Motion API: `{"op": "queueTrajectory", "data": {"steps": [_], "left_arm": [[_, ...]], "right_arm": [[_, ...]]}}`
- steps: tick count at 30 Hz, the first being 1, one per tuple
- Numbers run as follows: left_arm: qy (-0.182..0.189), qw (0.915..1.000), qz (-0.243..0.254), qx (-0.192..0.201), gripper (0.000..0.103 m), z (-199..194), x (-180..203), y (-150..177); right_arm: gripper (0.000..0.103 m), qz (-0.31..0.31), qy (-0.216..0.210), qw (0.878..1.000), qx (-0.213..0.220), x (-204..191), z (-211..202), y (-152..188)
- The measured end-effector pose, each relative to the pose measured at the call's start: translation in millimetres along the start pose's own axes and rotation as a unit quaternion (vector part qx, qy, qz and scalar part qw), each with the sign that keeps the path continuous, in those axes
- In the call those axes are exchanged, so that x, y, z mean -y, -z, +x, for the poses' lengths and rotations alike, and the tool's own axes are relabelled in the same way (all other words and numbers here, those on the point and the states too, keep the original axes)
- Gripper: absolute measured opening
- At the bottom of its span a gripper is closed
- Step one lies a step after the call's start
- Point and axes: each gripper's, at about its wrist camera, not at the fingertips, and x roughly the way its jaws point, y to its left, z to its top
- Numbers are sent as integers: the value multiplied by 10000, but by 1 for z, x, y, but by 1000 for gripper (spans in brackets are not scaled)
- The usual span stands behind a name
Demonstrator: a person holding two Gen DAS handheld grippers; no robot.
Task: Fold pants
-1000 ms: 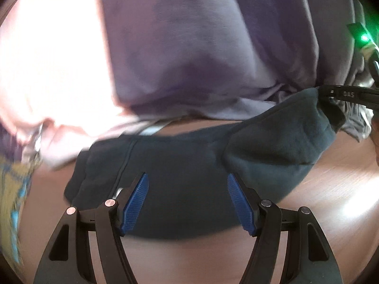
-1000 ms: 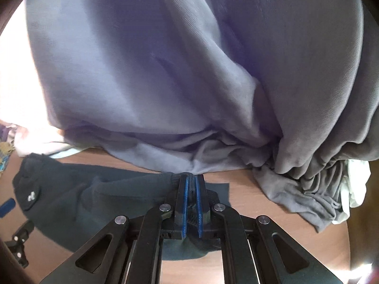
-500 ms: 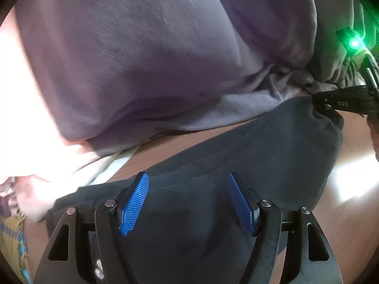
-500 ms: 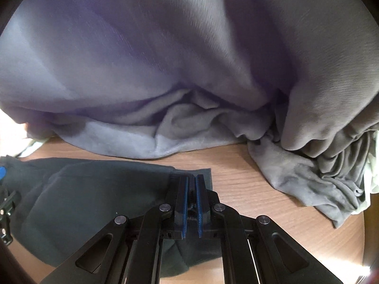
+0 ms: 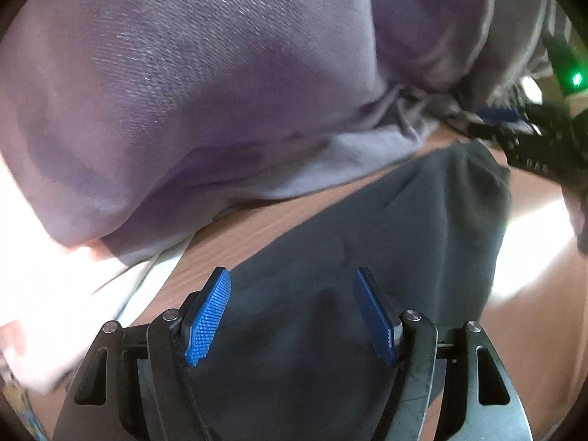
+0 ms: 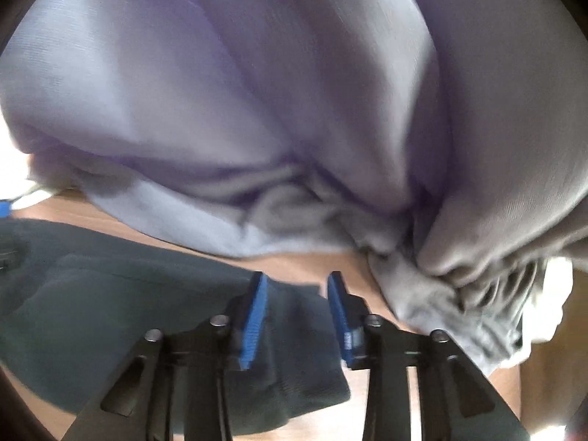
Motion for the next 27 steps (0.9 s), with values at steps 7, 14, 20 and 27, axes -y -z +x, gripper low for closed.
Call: {"op": "queueTrajectory", "data": {"steps": [7,14,20,27], "left_arm": [[389,9986,221,-293,60,13,-15,-8],[679,9942,441,-712,58,35,-20,-10],[780,9910,516,-957,54,57,-18,-8],[844,9907,488,-948,16,55,-16,-2]], "right_arm": [[36,-1234,-1819,9755,68,-49,-10,-26],[36,-2161,-2737,9365,-370,-88,13,-37],[36,-2621,-3079,9115,-749,-106,32,-35],[31,-2764,-3045,9058,-1020,-117,49,-28]]}}
